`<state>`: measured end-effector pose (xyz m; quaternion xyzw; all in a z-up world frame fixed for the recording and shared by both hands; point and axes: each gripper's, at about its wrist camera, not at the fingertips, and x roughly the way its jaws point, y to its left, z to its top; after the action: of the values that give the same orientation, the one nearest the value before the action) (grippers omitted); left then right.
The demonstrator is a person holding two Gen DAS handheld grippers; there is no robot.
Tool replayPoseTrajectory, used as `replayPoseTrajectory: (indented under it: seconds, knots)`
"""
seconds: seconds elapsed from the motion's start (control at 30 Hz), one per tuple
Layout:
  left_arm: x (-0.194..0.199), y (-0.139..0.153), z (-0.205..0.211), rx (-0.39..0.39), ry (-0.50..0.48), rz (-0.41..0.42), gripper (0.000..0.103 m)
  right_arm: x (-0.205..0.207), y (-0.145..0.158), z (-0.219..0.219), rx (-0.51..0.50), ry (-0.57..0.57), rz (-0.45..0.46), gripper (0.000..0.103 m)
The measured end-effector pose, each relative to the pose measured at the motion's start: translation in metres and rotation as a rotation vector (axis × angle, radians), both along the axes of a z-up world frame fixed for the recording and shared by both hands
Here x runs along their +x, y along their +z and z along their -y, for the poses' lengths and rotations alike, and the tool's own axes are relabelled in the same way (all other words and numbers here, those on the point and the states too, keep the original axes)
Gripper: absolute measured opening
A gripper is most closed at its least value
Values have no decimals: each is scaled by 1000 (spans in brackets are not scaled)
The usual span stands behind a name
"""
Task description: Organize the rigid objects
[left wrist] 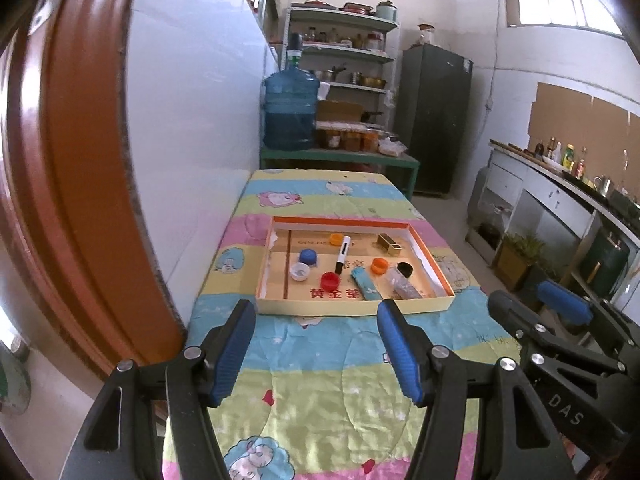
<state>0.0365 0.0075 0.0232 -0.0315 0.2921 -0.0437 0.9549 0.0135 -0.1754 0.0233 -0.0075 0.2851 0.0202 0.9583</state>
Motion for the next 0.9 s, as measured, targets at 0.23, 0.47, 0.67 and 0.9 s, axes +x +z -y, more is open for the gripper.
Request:
replayPoseTrajectory:
  seconds: [0.23,0.47,0.67,0.9]
  knots:
    - [-15,3,1,6,-18,5,64,-12,7,-5,-9,2,12,68]
    - [-19,3,-2,0,2,1,64,-12,6,-10,-14,12,5,68]
    - [-21,2,-6,-1,11,-8,64,-11,4,-12,-16,18,2,68]
    - [-19,1,-6,5,14,-14,64,-11,1,-13,-8,23,-2,68]
